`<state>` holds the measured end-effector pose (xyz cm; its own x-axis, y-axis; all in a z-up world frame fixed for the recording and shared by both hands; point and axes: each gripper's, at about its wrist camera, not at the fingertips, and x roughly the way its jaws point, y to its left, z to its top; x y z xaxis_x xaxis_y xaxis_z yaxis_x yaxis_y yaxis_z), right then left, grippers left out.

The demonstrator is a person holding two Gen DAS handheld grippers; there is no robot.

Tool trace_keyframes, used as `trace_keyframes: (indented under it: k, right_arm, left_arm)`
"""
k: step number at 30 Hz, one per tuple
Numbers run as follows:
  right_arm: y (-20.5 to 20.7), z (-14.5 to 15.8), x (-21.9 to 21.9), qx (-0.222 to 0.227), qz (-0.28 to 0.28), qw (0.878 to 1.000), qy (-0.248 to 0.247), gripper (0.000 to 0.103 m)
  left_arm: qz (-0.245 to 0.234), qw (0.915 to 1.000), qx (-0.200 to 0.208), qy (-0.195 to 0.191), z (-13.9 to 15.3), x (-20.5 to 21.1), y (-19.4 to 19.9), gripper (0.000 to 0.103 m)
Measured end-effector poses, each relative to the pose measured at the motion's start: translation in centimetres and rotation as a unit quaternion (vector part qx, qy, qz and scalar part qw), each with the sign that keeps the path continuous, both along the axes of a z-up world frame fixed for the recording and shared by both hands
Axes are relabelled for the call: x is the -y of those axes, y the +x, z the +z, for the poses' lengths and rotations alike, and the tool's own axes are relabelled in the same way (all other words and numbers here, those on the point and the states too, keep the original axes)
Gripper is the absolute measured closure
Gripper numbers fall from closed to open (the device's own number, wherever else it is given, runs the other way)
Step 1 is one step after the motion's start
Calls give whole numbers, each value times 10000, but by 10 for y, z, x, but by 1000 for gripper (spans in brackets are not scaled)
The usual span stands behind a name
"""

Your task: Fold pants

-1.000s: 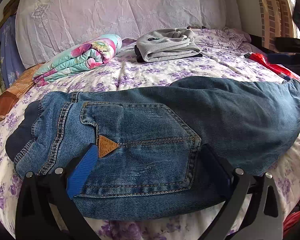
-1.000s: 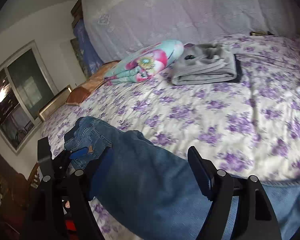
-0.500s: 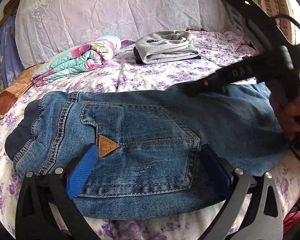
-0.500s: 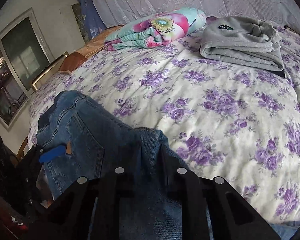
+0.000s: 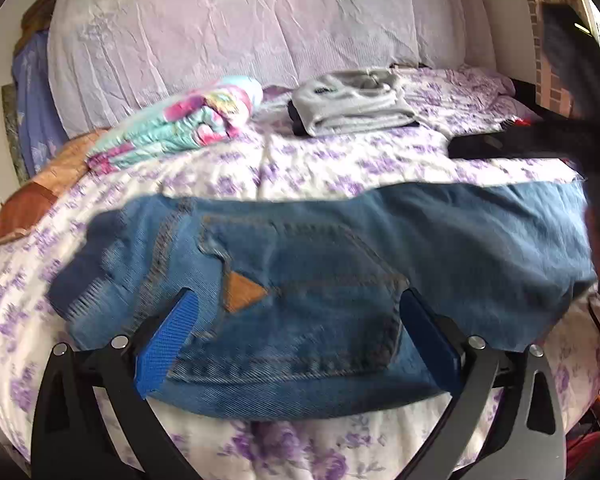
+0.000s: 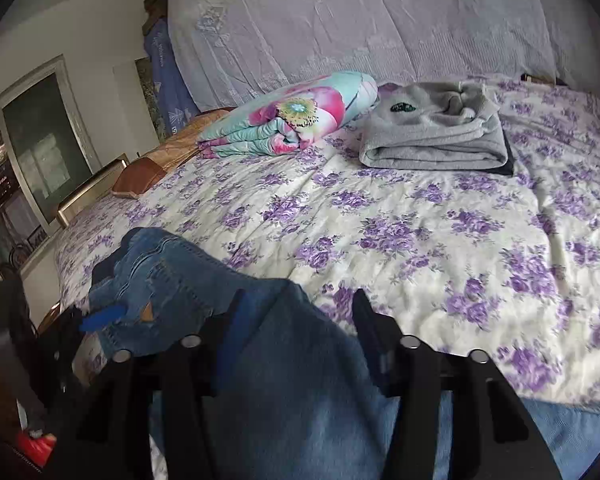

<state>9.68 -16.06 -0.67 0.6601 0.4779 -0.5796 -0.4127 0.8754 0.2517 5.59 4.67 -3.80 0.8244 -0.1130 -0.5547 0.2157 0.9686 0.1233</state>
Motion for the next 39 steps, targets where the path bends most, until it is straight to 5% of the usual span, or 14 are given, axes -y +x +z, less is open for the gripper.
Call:
trace_keyframes:
  k: [3,5,7,12,15,18,20,22,26,28,31,33,36,39]
  right_arm:
    - [-9,-15,-4,-240,237,9990,-279,26]
    - [12,-51,-7,-730,212,9961,-458,24]
    - [20,-48,3,-883,184,9959,-16,26]
    - [-22,-5,39,-113,-221,9992,313,24]
    - [-56,2,81,68,-705,9972,249,13]
    - [-56,-33,134,-568,-1393,9886,-16,5]
    - [-48,-61,161,-953,-1083,9885,447,5]
    - [-58,-47,183,-916,-1378,9818,931,5]
    - [-103,-10,219,159,-1847,9758,1163,4]
    - [-105,-12,239,79,-2306,9699,777,4]
    - [-79,-59,271,-724,-2556,9638,224,3]
    - [-95,-50,280,-338,-2530,9649,623,4]
    - [-124,-38,284,363,-3324,9408,562,3]
    - [-125,-38,273,358,-3048,9513,292,3]
  left_arm:
    - [236,9997,60,75,8,-5,13,5]
    - [419,9984,-374,37,-9,-13,40,4]
    - [539,9971,-529,1,-11,-14,49,4]
    - [473,9983,-327,-81,-7,-17,40,5]
    - [457,9982,-344,-157,-10,-20,37,5]
    - [574,9979,-311,19,-13,-14,39,4]
    - [592,9978,-297,69,-13,-11,39,4]
    - [589,9978,-303,49,-13,-12,38,4]
    - [580,9979,-298,50,-14,-12,38,4]
    - [584,9978,-303,44,-14,-12,38,4]
    - [577,9979,-303,55,-14,-13,37,4]
    - [600,9977,-299,66,-14,-14,37,4]
    - [593,9978,-301,77,-14,-13,38,4]
    - [598,9977,-301,83,-15,-14,37,4]
